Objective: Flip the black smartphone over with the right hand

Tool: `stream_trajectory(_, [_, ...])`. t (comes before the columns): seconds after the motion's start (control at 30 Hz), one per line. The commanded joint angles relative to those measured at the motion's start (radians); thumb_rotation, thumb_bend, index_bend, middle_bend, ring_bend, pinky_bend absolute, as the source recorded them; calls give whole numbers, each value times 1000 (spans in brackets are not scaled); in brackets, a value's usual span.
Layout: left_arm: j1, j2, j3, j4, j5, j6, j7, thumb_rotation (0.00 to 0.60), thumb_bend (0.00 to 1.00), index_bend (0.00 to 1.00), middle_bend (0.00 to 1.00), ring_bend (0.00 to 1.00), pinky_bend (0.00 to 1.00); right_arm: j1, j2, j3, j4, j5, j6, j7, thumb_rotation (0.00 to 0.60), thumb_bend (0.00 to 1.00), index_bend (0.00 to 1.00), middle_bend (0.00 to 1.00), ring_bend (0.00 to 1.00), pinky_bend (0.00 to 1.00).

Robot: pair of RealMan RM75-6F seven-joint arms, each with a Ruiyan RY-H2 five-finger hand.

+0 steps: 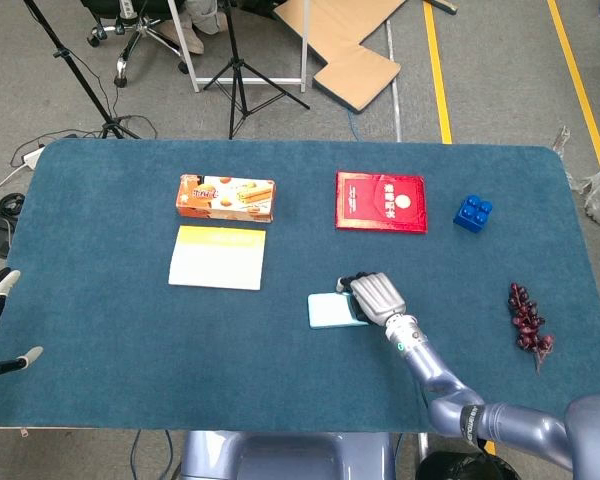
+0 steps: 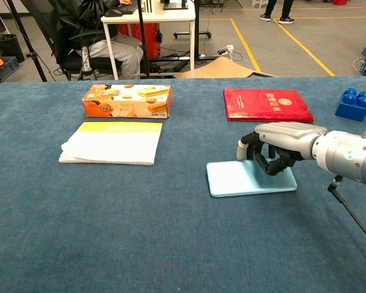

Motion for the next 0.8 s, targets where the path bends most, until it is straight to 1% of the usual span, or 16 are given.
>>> stream_trajectory(0.03, [0, 1, -1, 2, -2, 0, -5, 600, 0, 0, 0, 0, 0, 4, -9, 6, 11, -31, 39, -4, 600, 697, 344, 370, 276, 389])
stream_trajectory(0.1, [0, 2, -2, 4, -3, -1, -10, 600, 0, 0, 0, 0, 0, 0, -1, 2, 7, -74, 70, 8, 600, 697, 338, 366, 267, 373])
stream_trajectory(0.17, [1, 4, -1, 4, -1, 0, -16, 600, 0, 0, 0, 0, 0, -7, 19, -8, -1, -158, 125, 37, 600, 697, 334, 360, 258, 355])
stream_trajectory(0.3, [5, 10, 1, 2, 10, 11, -29, 600, 0, 0, 0, 0, 0, -32, 57, -35, 1, -330, 269, 115, 600, 694, 328, 337, 240, 312])
stream_trajectory(0.37, [7, 12, 2, 0, 15, 15, -34, 600, 0, 0, 0, 0, 0, -45, 79, -43, -2, -383, 329, 140, 600, 685, 313, 311, 216, 277])
stream_trajectory(0.43, [11, 16, 5, 0, 26, 24, -42, 600, 0, 0, 0, 0, 0, -77, 123, -61, -21, -446, 415, 172, 600, 664, 263, 252, 157, 181])
stream_trajectory(0.47, [12, 17, 6, 0, 30, 27, -45, 600, 0, 0, 0, 0, 0, -88, 137, -66, -29, -459, 435, 180, 600, 656, 237, 226, 133, 137])
stream_trajectory(0.5, [14, 19, 7, 0, 37, 32, -50, 600, 0, 0, 0, 0, 0, -109, 163, -75, -47, -475, 469, 192, 600, 638, 199, 186, 96, 72])
stream_trajectory(0.53, [16, 20, 9, 1, 43, 37, -54, 600, 0, 0, 0, 0, 0, -129, 184, -80, -62, -483, 500, 202, 600, 598, 163, 147, 58, 26])
stream_trajectory(0.57, [16, 21, 10, 3, 48, 39, -57, 600, 0, 0, 0, 0, 0, -142, 196, -84, -73, -488, 519, 210, 600, 556, 142, 123, 36, 8])
stream_trajectory(0.6, [17, 22, 11, 6, 54, 43, -61, 600, 0, 0, 0, 0, 0, -161, 213, -88, -88, -493, 545, 222, 600, 466, 121, 91, 13, 0])
stream_trajectory(0.63, [18, 22, 13, 10, 60, 46, -64, 600, 0, 0, 0, 0, 0, -185, 232, -93, -107, -493, 575, 237, 600, 350, 106, 60, 2, 0])
stream_trajectory(0.67, [19, 22, 14, 13, 64, 48, -67, 600, 0, 0, 0, 0, 0, -206, 250, -97, -126, -493, 599, 247, 600, 262, 98, 42, 0, 0])
stream_trajectory(0.7, [21, 22, 16, 17, 69, 51, -68, 600, 0, 0, 0, 0, 0, -233, 273, -100, -151, -488, 628, 256, 600, 136, 86, 20, 0, 0])
stream_trajectory(0.73, [22, 20, 17, 20, 71, 54, -69, 600, 0, 0, 0, 0, 0, -259, 294, -104, -177, -475, 650, 259, 600, 48, 70, 7, 0, 0])
stream_trajectory(0.8, [25, 14, 20, 26, 85, 64, -67, 600, 0, 0, 0, 0, 0, -318, 352, -118, -255, -435, 679, 249, 600, 0, 50, 0, 0, 0])
